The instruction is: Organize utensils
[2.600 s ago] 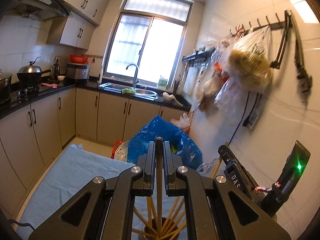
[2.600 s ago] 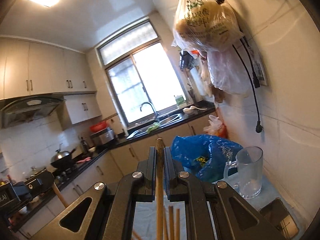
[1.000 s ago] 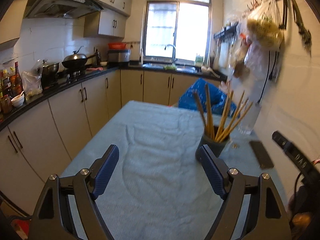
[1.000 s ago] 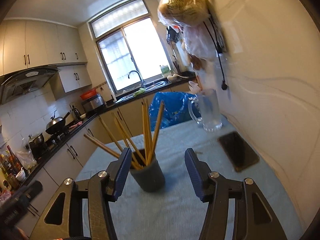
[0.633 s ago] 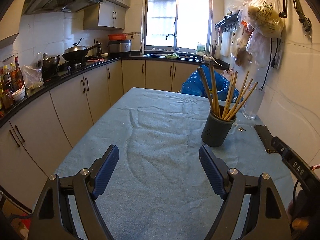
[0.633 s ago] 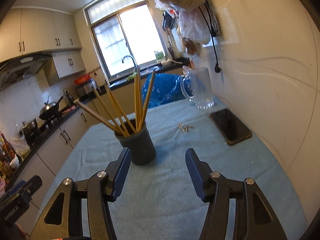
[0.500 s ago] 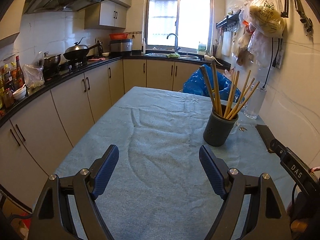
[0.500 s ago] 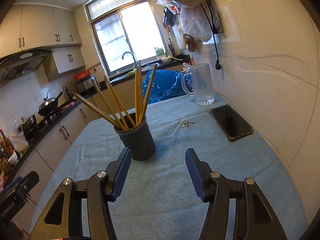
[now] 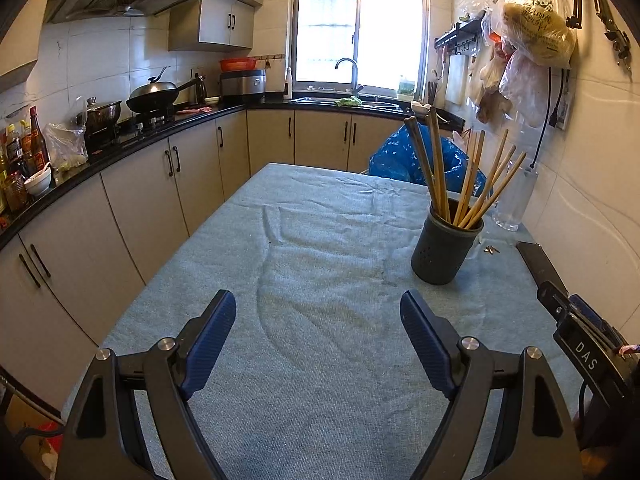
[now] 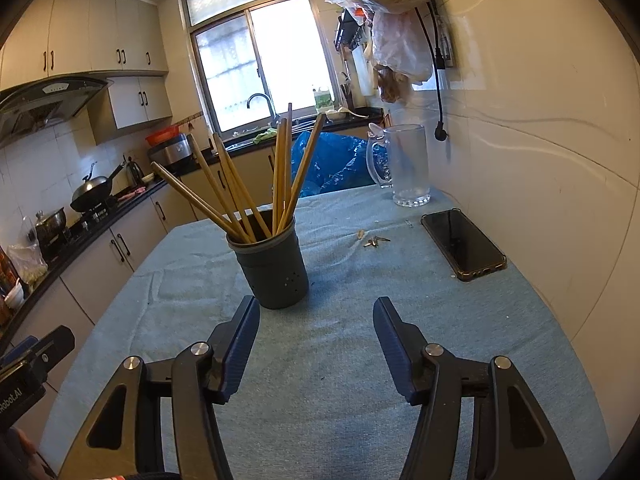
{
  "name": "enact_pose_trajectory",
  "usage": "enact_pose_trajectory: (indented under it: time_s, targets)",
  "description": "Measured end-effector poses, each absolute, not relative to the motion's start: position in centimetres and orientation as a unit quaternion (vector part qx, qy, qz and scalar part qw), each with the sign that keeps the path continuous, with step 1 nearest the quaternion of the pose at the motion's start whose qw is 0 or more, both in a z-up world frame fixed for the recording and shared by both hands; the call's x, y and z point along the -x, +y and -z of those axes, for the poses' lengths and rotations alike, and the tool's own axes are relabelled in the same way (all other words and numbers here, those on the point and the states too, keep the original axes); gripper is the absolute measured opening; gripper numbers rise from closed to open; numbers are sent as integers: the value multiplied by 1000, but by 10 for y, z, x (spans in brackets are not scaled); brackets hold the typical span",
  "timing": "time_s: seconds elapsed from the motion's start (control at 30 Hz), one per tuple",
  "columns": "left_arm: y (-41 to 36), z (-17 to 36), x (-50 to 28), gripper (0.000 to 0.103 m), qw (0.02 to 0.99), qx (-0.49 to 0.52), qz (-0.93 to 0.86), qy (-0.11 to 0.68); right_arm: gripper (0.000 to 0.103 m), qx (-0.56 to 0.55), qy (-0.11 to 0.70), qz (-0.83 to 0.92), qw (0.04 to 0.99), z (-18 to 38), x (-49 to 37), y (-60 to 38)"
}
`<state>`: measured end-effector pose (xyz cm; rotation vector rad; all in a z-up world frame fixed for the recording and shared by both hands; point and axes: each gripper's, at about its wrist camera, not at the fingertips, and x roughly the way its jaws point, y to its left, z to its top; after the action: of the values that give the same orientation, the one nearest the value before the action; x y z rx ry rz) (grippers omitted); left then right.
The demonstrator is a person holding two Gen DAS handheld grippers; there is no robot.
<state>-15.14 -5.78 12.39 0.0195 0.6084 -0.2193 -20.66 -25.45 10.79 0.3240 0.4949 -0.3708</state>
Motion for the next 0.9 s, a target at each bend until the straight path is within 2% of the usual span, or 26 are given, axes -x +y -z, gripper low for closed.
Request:
enact_pose_trajectory:
  time_s: [0.7, 0.9]
  targets:
    - [-57, -121, 153, 84, 947, -13, 110, 301, 68, -92, 227, 200, 949, -113, 209, -236]
    - [-56, -124, 158, 91, 953, -13, 107, 283, 69, -82, 224, 203, 950, -114, 211, -232]
